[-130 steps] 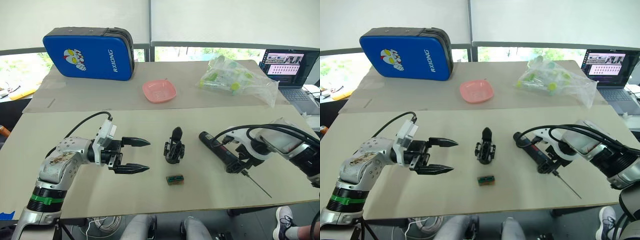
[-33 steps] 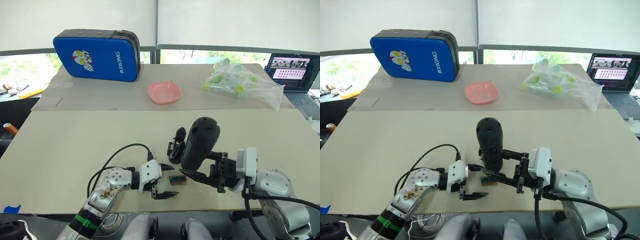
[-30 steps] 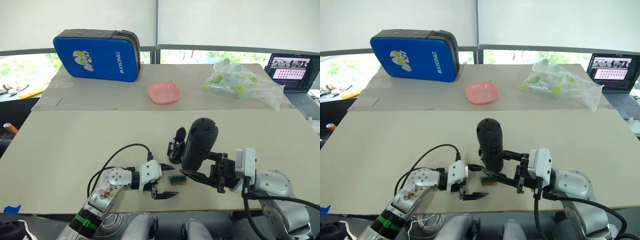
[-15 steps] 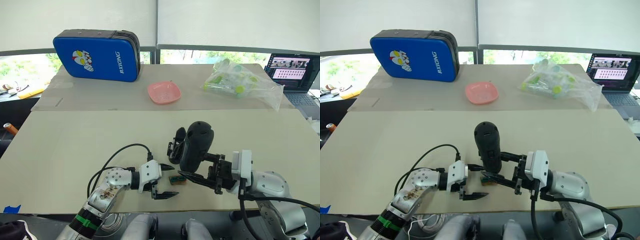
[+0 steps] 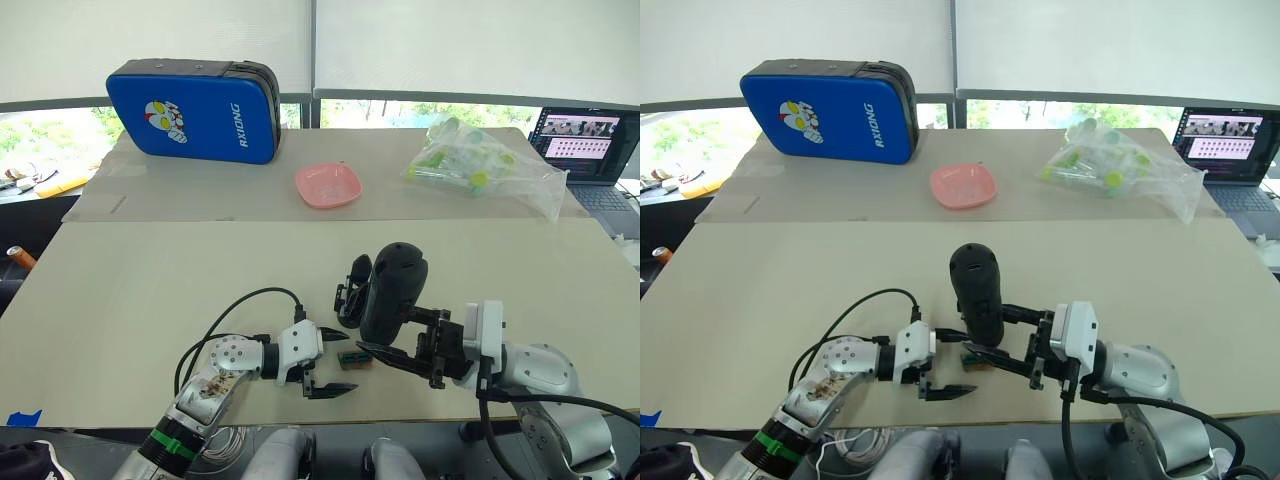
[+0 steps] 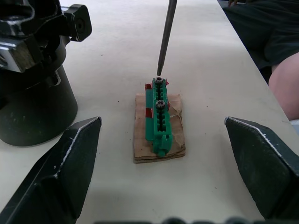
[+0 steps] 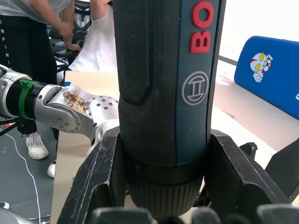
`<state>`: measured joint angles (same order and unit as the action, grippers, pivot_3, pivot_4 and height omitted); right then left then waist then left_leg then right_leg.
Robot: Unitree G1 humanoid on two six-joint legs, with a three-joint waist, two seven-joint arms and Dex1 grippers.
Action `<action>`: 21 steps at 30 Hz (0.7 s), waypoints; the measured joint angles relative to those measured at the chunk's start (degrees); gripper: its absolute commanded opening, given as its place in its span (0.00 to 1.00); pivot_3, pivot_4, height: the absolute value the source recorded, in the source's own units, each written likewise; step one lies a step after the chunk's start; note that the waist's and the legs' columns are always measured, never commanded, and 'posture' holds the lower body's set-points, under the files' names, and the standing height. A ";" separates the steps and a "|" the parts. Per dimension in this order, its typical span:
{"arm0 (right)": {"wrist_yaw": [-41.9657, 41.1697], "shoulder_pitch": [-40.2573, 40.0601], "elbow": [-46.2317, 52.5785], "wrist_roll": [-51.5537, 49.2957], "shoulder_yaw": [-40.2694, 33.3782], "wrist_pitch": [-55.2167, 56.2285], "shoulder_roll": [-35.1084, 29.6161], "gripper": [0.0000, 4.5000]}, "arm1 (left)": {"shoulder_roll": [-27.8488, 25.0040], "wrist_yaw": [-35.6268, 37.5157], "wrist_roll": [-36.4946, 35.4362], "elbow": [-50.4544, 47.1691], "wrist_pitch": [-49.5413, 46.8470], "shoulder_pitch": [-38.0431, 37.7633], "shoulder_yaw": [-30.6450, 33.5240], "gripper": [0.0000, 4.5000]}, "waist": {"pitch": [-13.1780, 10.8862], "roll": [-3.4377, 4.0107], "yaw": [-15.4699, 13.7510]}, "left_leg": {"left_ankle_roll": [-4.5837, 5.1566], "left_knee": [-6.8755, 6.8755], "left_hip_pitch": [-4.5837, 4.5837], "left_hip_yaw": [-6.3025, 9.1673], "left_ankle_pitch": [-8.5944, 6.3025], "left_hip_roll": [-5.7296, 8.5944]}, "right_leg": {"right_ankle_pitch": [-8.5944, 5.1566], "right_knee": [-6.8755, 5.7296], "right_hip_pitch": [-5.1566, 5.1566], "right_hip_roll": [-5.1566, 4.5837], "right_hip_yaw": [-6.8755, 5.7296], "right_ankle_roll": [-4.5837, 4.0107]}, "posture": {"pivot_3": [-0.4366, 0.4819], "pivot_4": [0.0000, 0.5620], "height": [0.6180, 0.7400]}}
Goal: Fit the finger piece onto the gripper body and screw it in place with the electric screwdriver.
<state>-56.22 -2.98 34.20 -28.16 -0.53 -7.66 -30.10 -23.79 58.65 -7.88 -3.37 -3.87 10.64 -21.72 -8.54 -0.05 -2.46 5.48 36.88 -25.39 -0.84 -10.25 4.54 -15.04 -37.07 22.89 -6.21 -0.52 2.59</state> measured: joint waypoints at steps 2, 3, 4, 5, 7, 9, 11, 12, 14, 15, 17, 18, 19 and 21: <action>0.00 0.00 0.00 0.00 0.00 0.00 -0.08 0.42 | 0.02 -0.01 0.00 0.00 -0.03 0.00 0.00 1.00 | 0.00 0.00 0.00 | 0.00 0.00 0.00 0.00 0.00 0.00 | 0.00 0.00 -0.01 0.00 0.00 0.00 | 0.48 0.27 1.00; -0.01 0.00 0.00 0.00 0.00 0.00 -0.15 0.42 | 0.02 -0.02 0.00 0.00 -0.04 0.00 0.00 1.00 | 0.00 0.00 0.00 | 0.00 0.00 0.00 0.00 0.00 0.00 | 0.00 0.00 -0.01 0.00 0.00 0.00 | 0.48 0.27 1.00; -0.01 0.00 -0.01 0.00 0.00 0.00 -0.20 0.42 | 0.02 -0.02 0.00 0.00 -0.04 0.00 0.00 1.00 | 0.00 0.00 0.00 | 0.00 0.00 0.00 0.00 0.00 0.00 | 0.00 0.00 -0.01 0.00 0.01 0.00 | 0.48 0.27 1.00; -0.01 0.00 -0.01 0.00 0.00 0.00 -0.21 0.42 | 0.02 -0.04 0.00 0.00 -0.05 0.00 0.00 1.00 | 0.00 0.00 0.00 | 0.00 0.00 0.00 0.00 0.00 0.00 | 0.00 0.00 -0.01 0.00 0.00 0.00 | 0.48 0.27 1.00; -0.01 0.00 -0.05 0.00 0.00 0.00 -0.21 0.42 | 0.03 -0.04 -0.01 0.00 -0.06 0.00 0.00 1.00 | 0.00 0.00 0.00 | 0.00 0.00 0.00 0.00 0.00 0.00 | 0.00 0.00 -0.01 0.00 0.00 0.00 | 0.48 0.27 1.00; -0.01 0.00 -0.11 0.00 0.01 0.00 -0.21 0.42 | 0.03 -0.05 -0.01 0.00 -0.08 0.00 0.00 1.00 | 0.00 0.00 0.00 | 0.00 0.00 0.01 0.00 0.00 0.00 | 0.00 0.01 -0.01 0.00 0.00 0.00 | 0.48 0.27 1.00; -0.01 0.00 -0.25 0.00 0.06 0.00 -0.21 0.42 | 0.04 -0.07 -0.01 -0.01 -0.10 0.00 0.00 1.00 | 0.00 0.00 0.00 | 0.00 0.00 0.01 0.00 0.00 0.00 | 0.00 0.01 -0.01 0.00 0.00 0.00 | 0.48 0.27 1.00; 0.00 0.00 -0.34 0.00 0.08 0.00 -0.21 0.42 | 0.04 -0.07 -0.01 -0.02 -0.13 0.00 0.00 1.00 | 0.00 0.00 0.00 | 0.00 0.00 0.01 0.00 0.00 0.00 | 0.00 0.01 -0.02 0.00 0.00 0.00 | 0.48 0.27 1.00; 0.00 0.00 -0.51 0.00 0.13 0.00 -0.21 0.42 | 0.04 -0.08 -0.03 -0.04 -0.19 0.00 0.00 1.00 | 0.00 0.00 -0.01 | 0.00 0.00 0.01 0.00 0.00 0.00 | 0.00 0.01 -0.02 0.00 0.00 0.00 | 0.48 0.27 1.00; 0.00 0.00 -0.55 0.01 0.14 0.00 -0.21 0.42 | 0.04 -0.08 -0.04 -0.05 -0.20 0.00 0.00 1.00 | 0.00 0.00 0.00 | 0.00 0.00 0.01 0.00 0.00 0.00 | 0.00 0.01 -0.02 0.00 0.00 0.00 | 0.48 0.27 1.00; 0.00 0.00 -0.62 0.02 0.20 0.00 -0.21 0.42 | 0.04 -0.10 -0.04 -0.07 -0.26 0.00 0.00 1.00 | 0.00 0.00 0.00 | 0.00 0.00 0.01 0.00 0.00 0.00 | 0.00 0.01 -0.02 0.00 0.00 0.00 | 0.48 0.27 1.00; 0.00 0.00 -0.65 0.02 0.23 0.00 -0.20 0.42 | 0.04 -0.11 -0.04 -0.10 -0.33 0.00 0.01 1.00 | 0.00 0.00 0.00 | 0.00 0.00 0.01 0.00 0.00 0.00 | 0.00 0.01 -0.02 0.00 0.00 0.00 | 0.48 0.27 1.00; 0.00 0.00 -0.68 0.03 0.25 0.00 -0.20 0.42 | 0.04 -0.12 -0.04 -0.14 -0.41 0.00 0.01 1.00 | 0.00 0.00 0.00 | 0.00 0.00 0.01 0.00 0.00 0.00 | 0.00 0.01 -0.02 0.00 0.00 0.00 | 0.48 0.27 1.00; 0.00 0.01 -0.90 0.04 0.28 0.00 -0.20 0.42 | 0.03 -0.14 -0.05 -0.22 -0.67 0.02 0.01 1.00 | 0.00 0.00 0.00 | 0.00 0.00 0.01 0.00 0.00 0.00 | 0.00 0.01 -0.02 0.00 0.00 0.00 | 0.48 0.27 1.00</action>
<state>-56.21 -2.97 33.29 -28.12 -0.25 -7.66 -30.30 -23.76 58.51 -7.93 -3.59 -4.54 10.66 -21.71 -8.54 -0.05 -2.46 5.48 36.88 -25.37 -0.84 -10.25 4.54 -15.05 -37.06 22.87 -6.21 -0.52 2.59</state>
